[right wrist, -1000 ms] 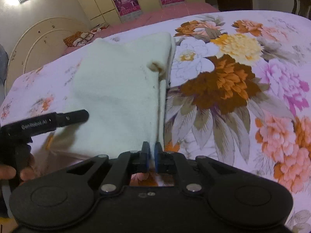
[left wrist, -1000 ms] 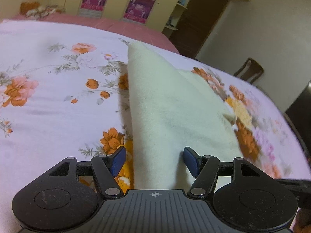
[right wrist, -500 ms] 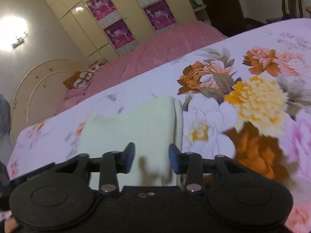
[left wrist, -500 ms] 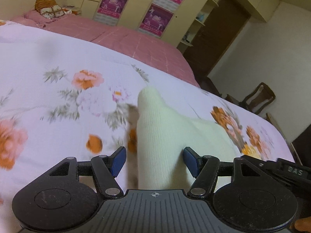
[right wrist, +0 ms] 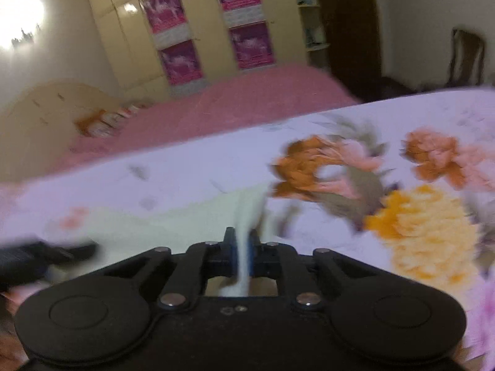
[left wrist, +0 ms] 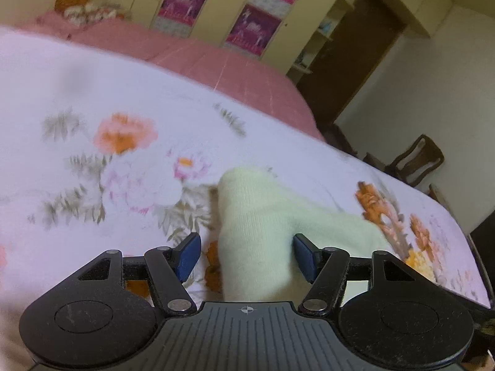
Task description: Fold small clothes
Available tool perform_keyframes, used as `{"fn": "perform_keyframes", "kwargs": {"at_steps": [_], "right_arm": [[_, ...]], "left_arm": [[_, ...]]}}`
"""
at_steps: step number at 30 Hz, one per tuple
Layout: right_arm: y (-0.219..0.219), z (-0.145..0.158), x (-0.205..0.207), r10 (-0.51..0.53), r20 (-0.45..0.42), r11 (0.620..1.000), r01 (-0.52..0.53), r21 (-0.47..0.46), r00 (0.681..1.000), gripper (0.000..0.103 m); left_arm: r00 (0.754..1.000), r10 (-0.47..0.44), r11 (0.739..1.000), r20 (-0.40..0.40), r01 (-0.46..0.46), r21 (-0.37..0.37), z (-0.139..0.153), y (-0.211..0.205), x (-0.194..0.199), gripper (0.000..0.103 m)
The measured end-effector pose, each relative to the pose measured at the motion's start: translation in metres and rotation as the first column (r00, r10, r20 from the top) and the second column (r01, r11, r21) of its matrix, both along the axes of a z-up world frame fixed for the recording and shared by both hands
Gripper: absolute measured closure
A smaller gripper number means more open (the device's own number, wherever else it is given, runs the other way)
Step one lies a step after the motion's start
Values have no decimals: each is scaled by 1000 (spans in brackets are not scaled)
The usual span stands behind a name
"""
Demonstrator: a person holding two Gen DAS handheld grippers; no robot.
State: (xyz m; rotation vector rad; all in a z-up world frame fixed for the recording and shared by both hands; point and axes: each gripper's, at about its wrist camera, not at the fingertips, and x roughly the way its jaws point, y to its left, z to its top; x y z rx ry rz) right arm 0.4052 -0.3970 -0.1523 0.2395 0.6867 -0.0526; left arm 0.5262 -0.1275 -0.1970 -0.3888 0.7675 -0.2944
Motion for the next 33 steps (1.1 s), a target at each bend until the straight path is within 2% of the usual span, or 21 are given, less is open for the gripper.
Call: {"fn": "perform_keyframes", "kwargs": {"at_steps": [3,4,5,6,9,11,14,16,17,19,23,27,33], "right_arm": [[1,8,1,14,1,1000,-14,-2,1000,94],[0,13,1,13,12,1000,-13,-8,1000,91],[-2,19,-1,0,36,1000,0,5,999,82],[-3,26,-4,-12,66,1000,10,22,998,81],[6,39,-1,21,115,999,-24,21,993,77],[18,41,9,73,100,997,-74,2,992,77],[34,30,25,128,42,991,-126,-45,991,76],[35,14,33,107,-5,990,-107,-92,994,76],[31,8,33,90,-3,990,-89,-107,996,72],[23,6,31,63,4,996,-62,-64,998,71],[29,18,22,66,-6,996,-67,-67,998,71],[37,35,-11,107,55,994,-106,-29,993,69],[58,33,-50,172,50,983,-169,-66,984,69]], "left_arm": [[1000,12,1000,16,-12,19,10,-3,-3,35],[999,18,1000,38,-19,5,16,-2,-5,35],[998,27,1000,56,-27,-13,20,-1,-6,35],[997,37,999,67,-35,-20,24,-1,-5,35],[998,39,999,48,-40,36,20,-9,9,35],[999,47,997,6,-47,53,9,-11,20,35],[999,48,995,21,-50,89,6,-16,27,35],[999,47,993,26,-50,109,5,-18,35,35],[998,48,992,30,-52,114,5,-17,38,35],[999,45,992,27,-48,118,6,-17,39,35],[998,48,994,43,-52,100,17,-9,17,35],[997,0,992,71,-9,123,23,-4,-22,35],[994,-21,987,107,4,160,23,-1,-76,35]]}}
